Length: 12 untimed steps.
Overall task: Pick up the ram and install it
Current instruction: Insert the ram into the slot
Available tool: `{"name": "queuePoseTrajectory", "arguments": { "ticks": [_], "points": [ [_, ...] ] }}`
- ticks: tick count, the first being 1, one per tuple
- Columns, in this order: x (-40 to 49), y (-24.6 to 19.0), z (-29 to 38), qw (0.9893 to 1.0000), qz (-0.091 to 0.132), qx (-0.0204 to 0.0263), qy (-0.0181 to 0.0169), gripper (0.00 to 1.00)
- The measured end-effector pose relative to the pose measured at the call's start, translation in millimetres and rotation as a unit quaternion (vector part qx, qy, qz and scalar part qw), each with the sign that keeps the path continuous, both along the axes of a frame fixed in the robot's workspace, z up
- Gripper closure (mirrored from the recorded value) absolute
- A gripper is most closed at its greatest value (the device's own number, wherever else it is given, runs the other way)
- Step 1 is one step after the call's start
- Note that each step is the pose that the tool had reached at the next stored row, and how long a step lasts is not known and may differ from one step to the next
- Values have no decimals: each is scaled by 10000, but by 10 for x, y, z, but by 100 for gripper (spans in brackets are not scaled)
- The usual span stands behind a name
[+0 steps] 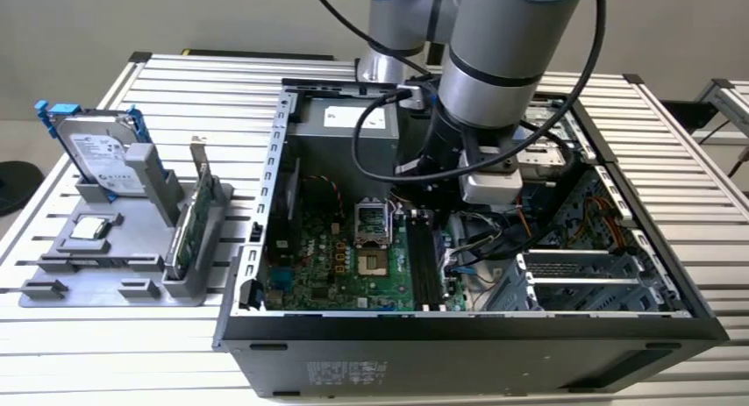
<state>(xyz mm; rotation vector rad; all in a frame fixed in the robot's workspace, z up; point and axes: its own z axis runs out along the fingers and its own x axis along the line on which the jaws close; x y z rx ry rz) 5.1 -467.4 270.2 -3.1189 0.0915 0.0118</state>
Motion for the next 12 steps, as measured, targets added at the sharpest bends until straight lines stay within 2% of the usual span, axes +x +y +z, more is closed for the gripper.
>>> {"name": "queuePoseTrajectory", "arguments": {
  "ticks": [12],
  "points": [
    [32, -2, -150, 10000, -90, 0, -9, 100]
  ]
}}
